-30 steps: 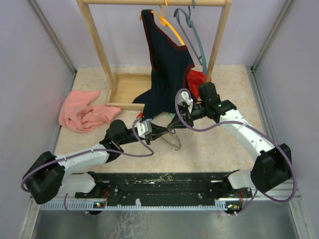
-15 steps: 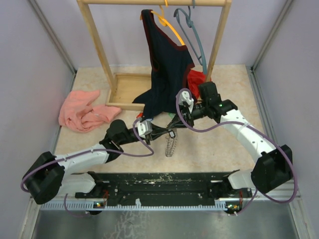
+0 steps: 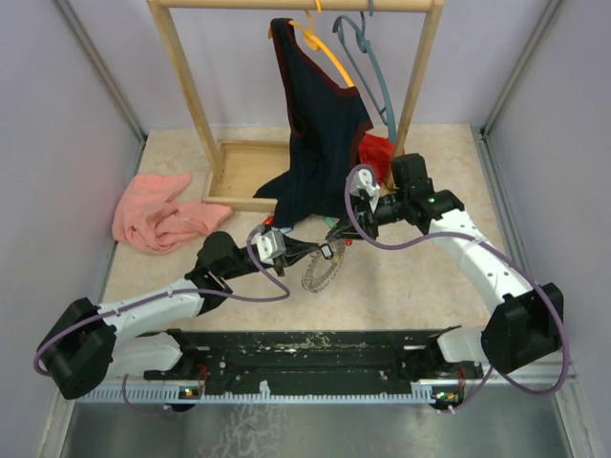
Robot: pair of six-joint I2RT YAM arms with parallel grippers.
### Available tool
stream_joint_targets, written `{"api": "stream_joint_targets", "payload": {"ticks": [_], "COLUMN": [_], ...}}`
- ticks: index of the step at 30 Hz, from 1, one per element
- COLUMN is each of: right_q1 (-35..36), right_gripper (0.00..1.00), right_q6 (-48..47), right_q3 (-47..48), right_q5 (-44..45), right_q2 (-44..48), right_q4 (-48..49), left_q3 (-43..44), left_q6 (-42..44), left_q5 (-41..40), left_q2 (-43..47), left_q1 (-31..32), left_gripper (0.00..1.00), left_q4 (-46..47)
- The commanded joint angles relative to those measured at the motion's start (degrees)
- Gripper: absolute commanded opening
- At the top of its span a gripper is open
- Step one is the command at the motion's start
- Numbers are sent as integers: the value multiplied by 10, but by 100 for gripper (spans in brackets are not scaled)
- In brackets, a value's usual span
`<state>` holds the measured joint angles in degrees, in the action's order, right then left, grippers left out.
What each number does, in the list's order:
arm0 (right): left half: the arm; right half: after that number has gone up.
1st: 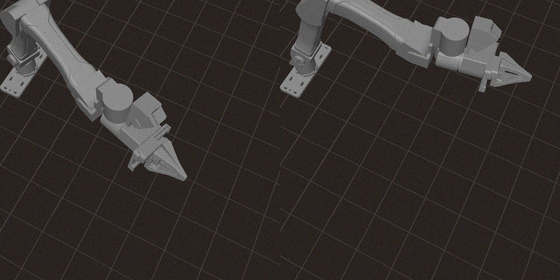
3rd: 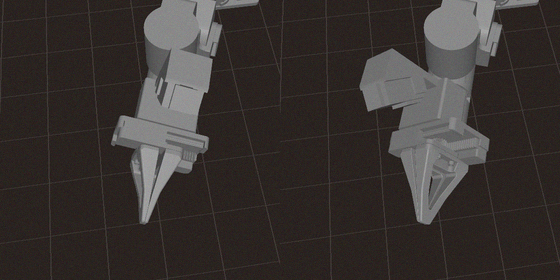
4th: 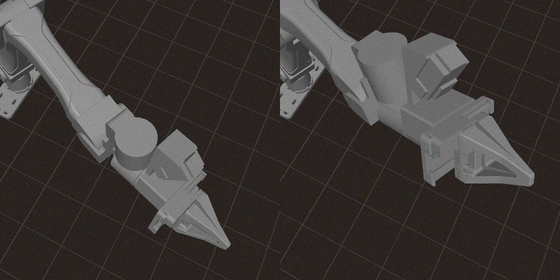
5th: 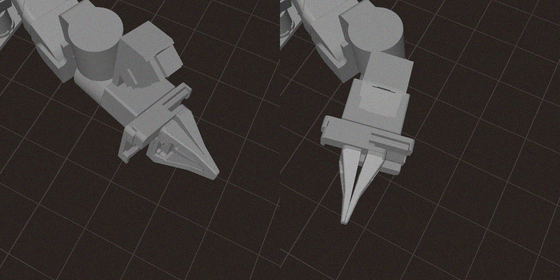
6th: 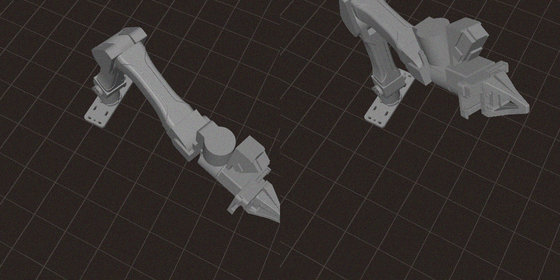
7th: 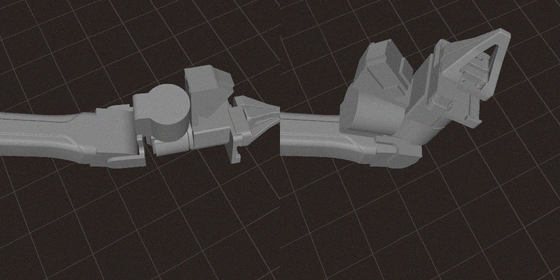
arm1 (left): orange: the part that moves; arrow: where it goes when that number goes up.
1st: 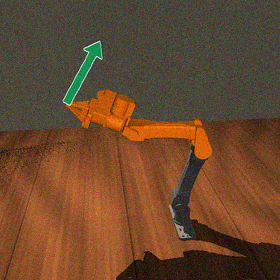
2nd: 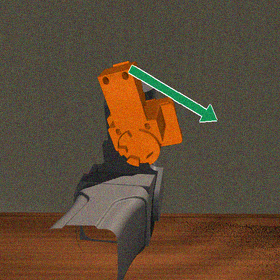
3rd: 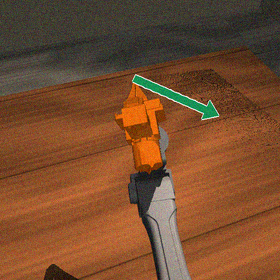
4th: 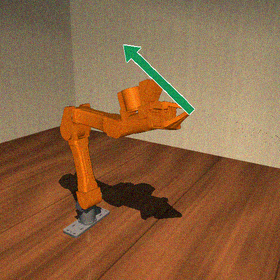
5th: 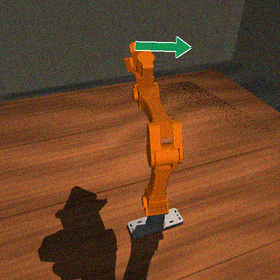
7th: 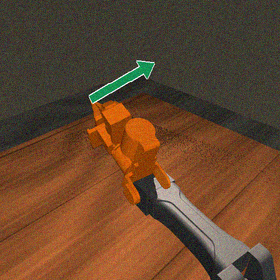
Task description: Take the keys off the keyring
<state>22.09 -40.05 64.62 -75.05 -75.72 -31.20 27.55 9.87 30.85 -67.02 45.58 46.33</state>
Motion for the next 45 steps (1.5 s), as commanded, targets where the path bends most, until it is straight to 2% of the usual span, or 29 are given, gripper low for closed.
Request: {"api": "stream_joint_targets", "payload": {"ticks": [1, 14, 25, 38, 45], "right_q1": [-13, -12, 7, 25, 16], "right_gripper": [0, 0, 0, 0, 0], "right_q6": [-34, -61, -104, -41, 3], "right_q3": [21, -30, -62, -84, -44], "right_q5": [4, 32, 34, 36, 5], "right_q2": [29, 15, 9, 0, 6], "right_q4": [10, 44, 70, 142, 118], "left_q3": [-19, -55, -58, -75, -101], "left_q6": [-12, -81, -127, -151, -143], "left_q5": [-34, -72, -79, -89, -94], "left_q2": [28, 14, -9, -53, -79], "left_q1": [-5, -6, -6, -5, -6], "left_gripper": [0, 0, 0, 0, 0], "left_q4": [35, 164, 216, 293, 346]}}
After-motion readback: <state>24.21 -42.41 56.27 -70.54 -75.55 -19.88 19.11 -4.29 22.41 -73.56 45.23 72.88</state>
